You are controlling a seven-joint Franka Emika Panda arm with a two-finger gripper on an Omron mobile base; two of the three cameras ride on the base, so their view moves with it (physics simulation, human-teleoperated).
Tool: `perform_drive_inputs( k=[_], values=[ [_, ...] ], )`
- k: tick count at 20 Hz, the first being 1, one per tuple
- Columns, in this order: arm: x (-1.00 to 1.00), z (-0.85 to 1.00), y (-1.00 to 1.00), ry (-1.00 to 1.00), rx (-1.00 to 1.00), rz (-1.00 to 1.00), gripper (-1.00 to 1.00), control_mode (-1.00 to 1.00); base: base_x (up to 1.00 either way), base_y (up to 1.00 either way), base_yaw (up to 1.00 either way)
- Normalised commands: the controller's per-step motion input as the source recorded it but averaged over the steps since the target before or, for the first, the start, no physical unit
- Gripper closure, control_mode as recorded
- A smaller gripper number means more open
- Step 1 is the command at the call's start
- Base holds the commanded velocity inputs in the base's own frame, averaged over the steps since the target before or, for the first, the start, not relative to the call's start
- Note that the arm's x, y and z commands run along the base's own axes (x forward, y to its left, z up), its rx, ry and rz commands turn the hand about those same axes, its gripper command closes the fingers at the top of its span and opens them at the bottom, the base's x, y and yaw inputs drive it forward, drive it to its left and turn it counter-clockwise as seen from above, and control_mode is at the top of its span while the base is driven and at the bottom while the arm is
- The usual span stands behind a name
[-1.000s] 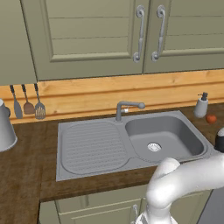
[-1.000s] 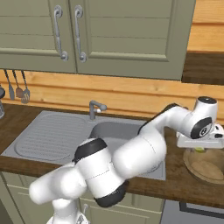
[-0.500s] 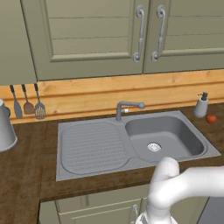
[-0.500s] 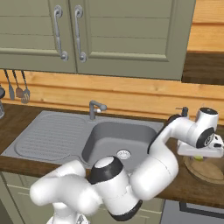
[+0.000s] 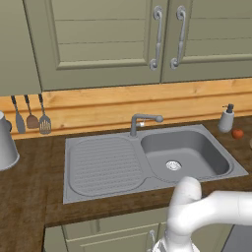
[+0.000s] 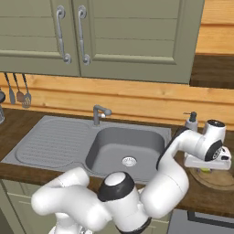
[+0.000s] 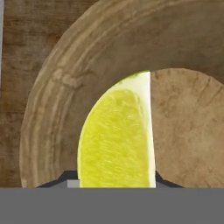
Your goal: Pick the lemon wedge from the sink and place it in the bowl. Then pick the bowl and place it in the microwave. Then close the microwave door and press the start button.
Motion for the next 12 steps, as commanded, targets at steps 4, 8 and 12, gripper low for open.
perform_drive_inputs(
  k=[4, 8, 12],
  values=[
    [0.19, -0.20, -0.14, 0.00, 0.01, 0.00, 1.00, -1.00, 0.00, 0.00, 0.00],
    [0.11, -0.13, -0.03, 0.00, 0.00, 0.00, -1.00, -1.00, 0.00, 0.00, 0.00],
    [-0.01, 0.00, 0.00, 0.00, 0.00, 0.00, -1.00, -1.00, 0.00, 0.00, 0.00]
  ],
)
